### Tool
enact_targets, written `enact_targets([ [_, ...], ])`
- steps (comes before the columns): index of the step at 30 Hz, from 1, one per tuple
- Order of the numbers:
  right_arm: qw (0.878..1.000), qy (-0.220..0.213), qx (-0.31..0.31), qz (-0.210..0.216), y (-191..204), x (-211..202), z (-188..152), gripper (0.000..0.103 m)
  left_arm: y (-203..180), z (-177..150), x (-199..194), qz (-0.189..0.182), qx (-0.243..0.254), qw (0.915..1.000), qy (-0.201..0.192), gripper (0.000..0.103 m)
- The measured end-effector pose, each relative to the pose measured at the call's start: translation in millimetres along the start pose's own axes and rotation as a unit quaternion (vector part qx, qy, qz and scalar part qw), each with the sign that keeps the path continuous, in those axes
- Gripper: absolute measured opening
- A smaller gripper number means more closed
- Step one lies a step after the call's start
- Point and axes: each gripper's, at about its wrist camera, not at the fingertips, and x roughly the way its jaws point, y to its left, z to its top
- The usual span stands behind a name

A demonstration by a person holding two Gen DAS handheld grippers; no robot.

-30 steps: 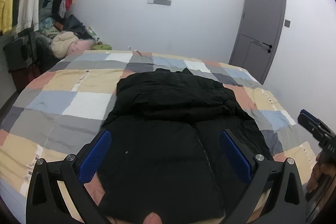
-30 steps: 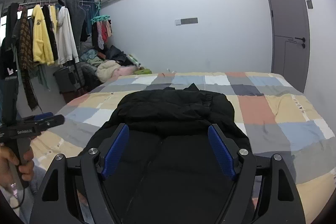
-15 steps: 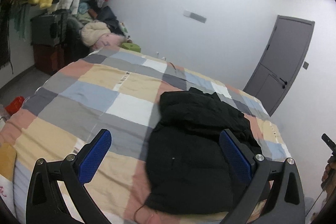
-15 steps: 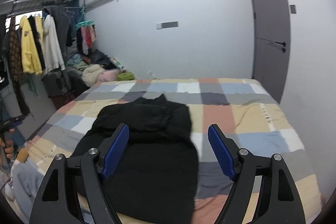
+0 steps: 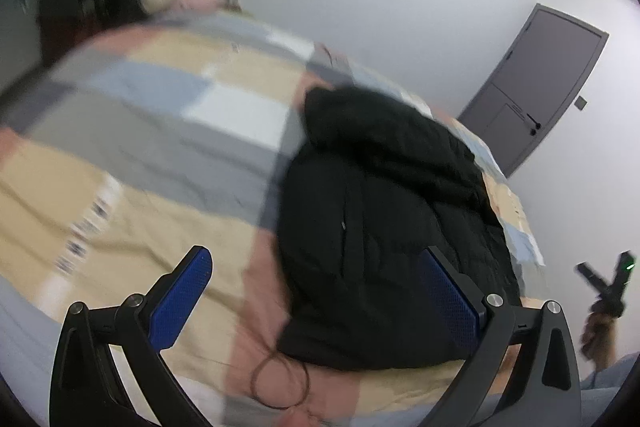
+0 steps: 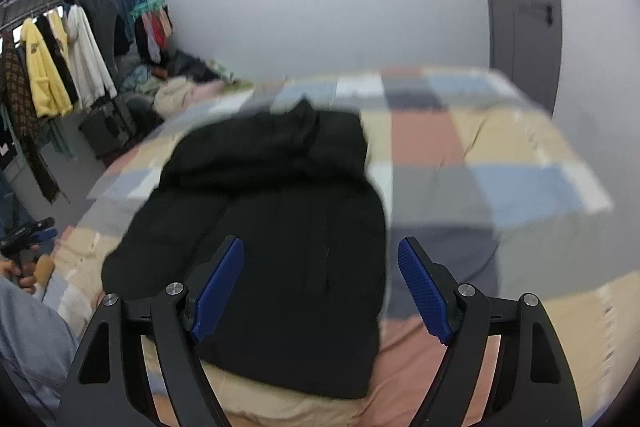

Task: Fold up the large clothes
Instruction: 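Move both tools to the hem of the black jacket, then grasp the jacket hem with the left tool while the right tool grasps beside it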

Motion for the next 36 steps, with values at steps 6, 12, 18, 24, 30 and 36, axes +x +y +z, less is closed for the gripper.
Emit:
enact_targets([
  [6,0.998,0.060,0.032,0.010,-19,51,-45,0.088,25,-24,72,-0.058,-0.067,0.9947,0.053,0.103],
  [12,0.989,0.095,0.106,0.026,-51,88,-67,0.091,46,-46,130,-0.103,-0.128,0.9819,0.093,0.102],
  [18,0.975,0.133,0.159,0.080,-64,126,-81,0.091,36,-56,164,-0.164,-0.137,0.9702,0.113,0.100],
  [24,0.975,0.139,0.133,0.108,-39,130,-75,0.084,11,-57,177,-0.175,-0.111,0.9705,0.124,0.077],
  [30,0.980,0.113,0.108,0.124,-24,100,-59,0.015,1,-51,156,-0.159,-0.106,0.9746,0.116,0.018],
  [36,0.983,0.090,0.085,0.139,-15,65,-59,0.007,3,-47,111,-0.171,-0.109,0.9751,0.090,0.005],
])
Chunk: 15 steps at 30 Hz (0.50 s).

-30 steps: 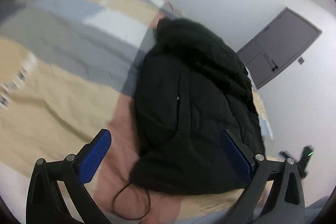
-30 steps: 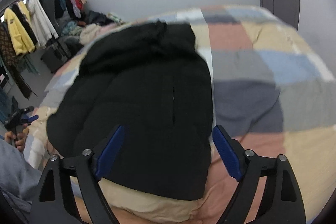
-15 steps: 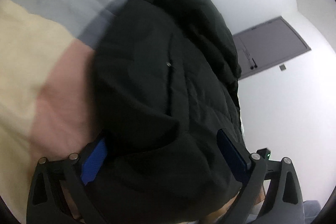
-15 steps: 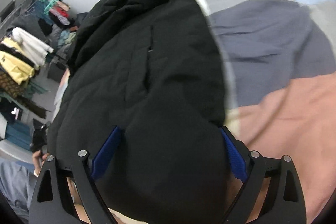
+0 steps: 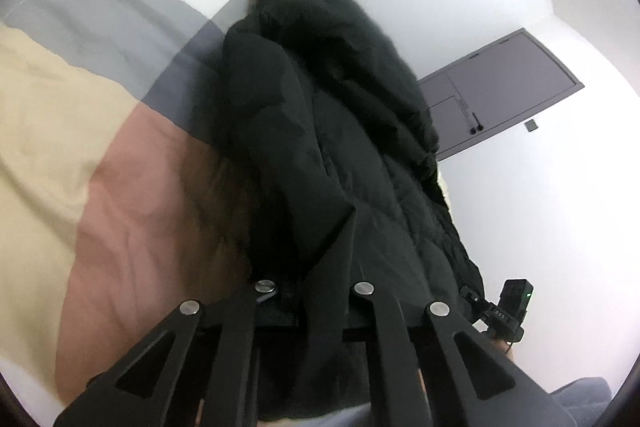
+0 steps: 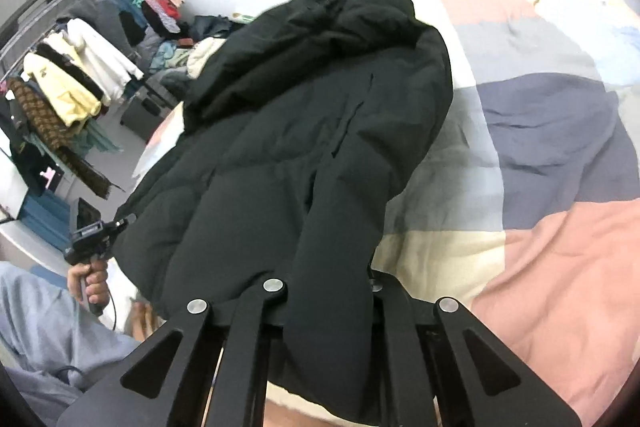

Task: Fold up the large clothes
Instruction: 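Grasp the jacket hem with the left tool while the right tool grasps beside it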

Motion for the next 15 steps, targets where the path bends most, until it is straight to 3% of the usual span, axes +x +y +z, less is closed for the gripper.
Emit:
enact_targets([
  [6,1.000,0.009,-0.010,0.003,-1,-12,-20,0.007,8,-10,-27,-0.009,-0.006,0.9999,0.001,0.003],
  [9,1.000,0.020,0.001,-0.001,-9,-3,-26,0.010,13,-9,-26,0.003,0.002,1.0000,0.003,0.003],
  [12,0.999,0.027,0.034,0.014,-26,5,-26,0.020,17,1,-13,0.014,0.001,0.9999,0.008,0.006],
  [15,0.999,0.033,0.039,0.015,-28,10,-23,0.045,22,6,-4,0.020,0.000,0.9996,0.019,0.011],
])
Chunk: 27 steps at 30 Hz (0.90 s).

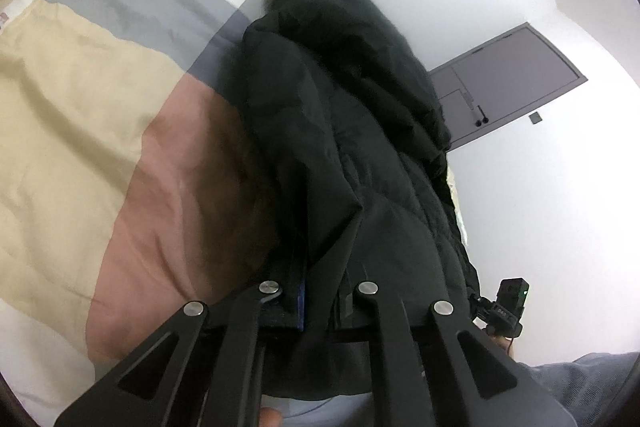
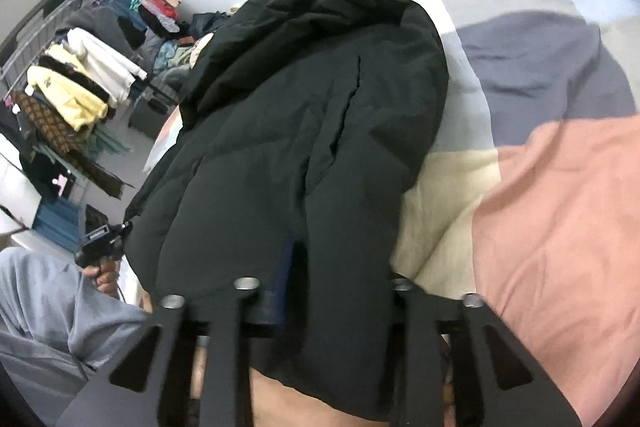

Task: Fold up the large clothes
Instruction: 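Grasp the jacket hem with the left tool while the right tool grasps beside it, then lift the hem with both tools and fold it over toward the collar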

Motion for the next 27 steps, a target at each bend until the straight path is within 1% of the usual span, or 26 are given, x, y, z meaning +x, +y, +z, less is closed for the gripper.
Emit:
enact_targets([
  [1,1.000,0.004,0.002,-0.002,-3,4,0,0.058,3,1,4,0.002,-0.002,1.0000,0.008,0.015],
  [2,1.000,0.007,0.004,-0.001,-2,9,-2,0.064,4,0,7,0.009,-0.004,0.9998,0.016,0.028],
  [3,1.000,0.010,0.006,-0.001,-3,10,-4,0.066,7,0,12,0.023,-0.003,0.9994,0.027,0.036],
  [4,1.000,0.015,0.011,-0.001,-5,14,-4,0.071,7,1,16,0.032,0.000,0.9991,0.029,0.050],
  [5,1.000,0.018,0.015,0.001,-6,17,-5,0.073,7,0,19,0.037,0.005,0.9989,0.030,0.060],
  [7,0.999,0.023,0.030,0.012,-9,24,-4,0.075,11,-2,27,0.029,0.001,0.9991,0.031,0.062],
  [9,0.998,0.032,0.041,0.020,-9,31,-2,0.075,18,-2,33,0.008,-0.027,0.9992,0.028,0.062],
  [10,0.998,0.033,0.039,0.021,-8,33,-2,0.074,20,-3,35,-0.005,-0.037,0.9990,0.025,0.060],
  [11,0.998,0.034,0.037,0.026,-5,34,-1,0.069,18,-2,38,-0.019,-0.038,0.9989,0.021,0.059],
  [12,0.998,0.036,0.035,0.029,-2,35,0,0.065,16,-6,38,-0.023,-0.035,0.9990,0.018,0.059],
  [13,0.998,0.037,0.035,0.030,-1,36,1,0.052,13,-7,43,-0.028,-0.031,0.9990,0.015,0.058],
  [14,0.998,0.035,0.035,0.032,2,35,3,0.037,9,-7,45,-0.035,-0.029,0.9988,0.014,0.047],
  [15,0.998,0.030,0.033,0.034,5,32,4,0.030,5,-6,46,-0.038,-0.031,0.9987,0.013,0.039],
  [16,0.999,0.026,0.027,0.034,8,29,6,0.020,3,-5,47,-0.036,-0.033,0.9988,0.009,0.029],
  [17,0.999,0.020,0.018,0.029,13,25,7,0.014,0,-2,45,-0.037,-0.034,0.9987,0.004,0.021],
  [20,1.000,0.005,0.004,0.018,25,15,11,0.009,-11,1,32,-0.041,-0.028,0.9987,-0.012,0.012],
  [23,1.000,-0.015,0.003,0.017,35,4,14,0.008,-19,4,17,-0.049,-0.030,0.9980,-0.025,0.008],
  [25,0.999,-0.031,0.004,0.025,42,-6,17,0.008,-25,6,6,-0.051,-0.030,0.9976,-0.036,0.008],
  [27,0.999,-0.039,-0.002,0.028,47,-12,21,0.007,-30,9,-5,-0.055,-0.029,0.9971,-0.045,0.007],
])
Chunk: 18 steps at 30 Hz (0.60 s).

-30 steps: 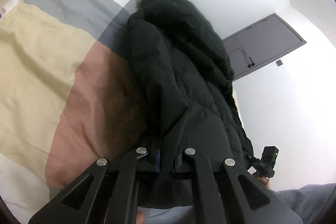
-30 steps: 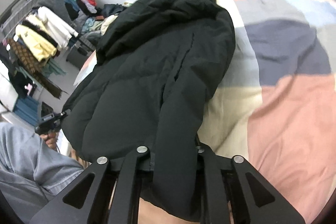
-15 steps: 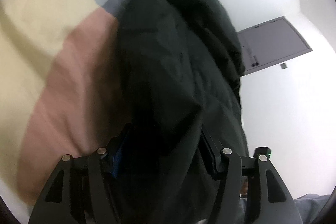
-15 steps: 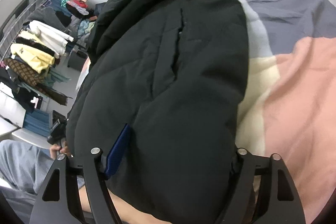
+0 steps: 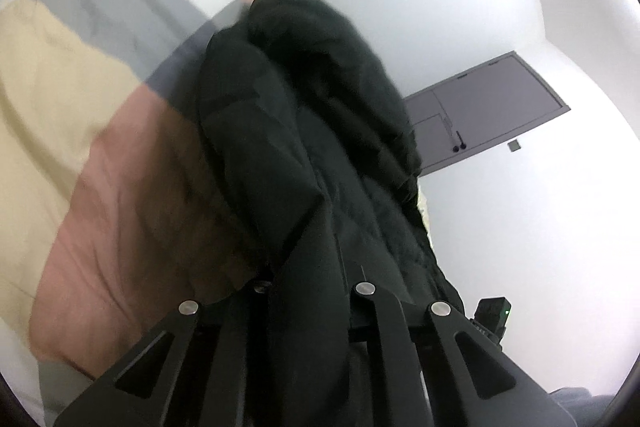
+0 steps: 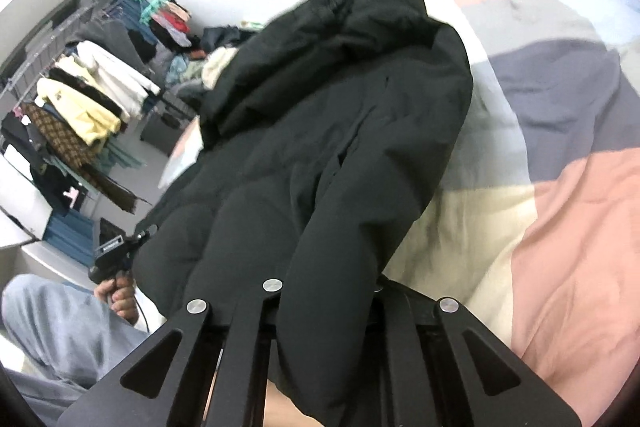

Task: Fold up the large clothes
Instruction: 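Lift the hem with both tools and fold it over toward the collar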

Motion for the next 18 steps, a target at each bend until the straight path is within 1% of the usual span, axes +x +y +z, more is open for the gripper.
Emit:
enact_targets([
  [4,1.000,-0.023,-0.008,0.000,18,-16,12,0.007,-17,13,-16,-0.012,-0.008,0.9997,-0.018,0.007],
  [6,0.999,-0.035,-0.009,0.009,23,-24,21,0.007,-29,21,-25,-0.016,-0.009,0.9994,-0.030,0.006],
  [11,0.997,-0.058,-0.033,0.029,45,-53,63,0.007,-73,49,-48,-0.027,0.022,0.9977,-0.058,0.006],
  [15,0.995,-0.070,-0.056,0.041,67,-77,96,0.007,-109,73,-65,-0.032,0.040,0.9961,-0.071,0.006],
  [18,0.994,-0.076,-0.066,0.050,81,-95,114,0.007,-135,87,-73,-0.035,0.057,0.9951,-0.073,0.006],
])
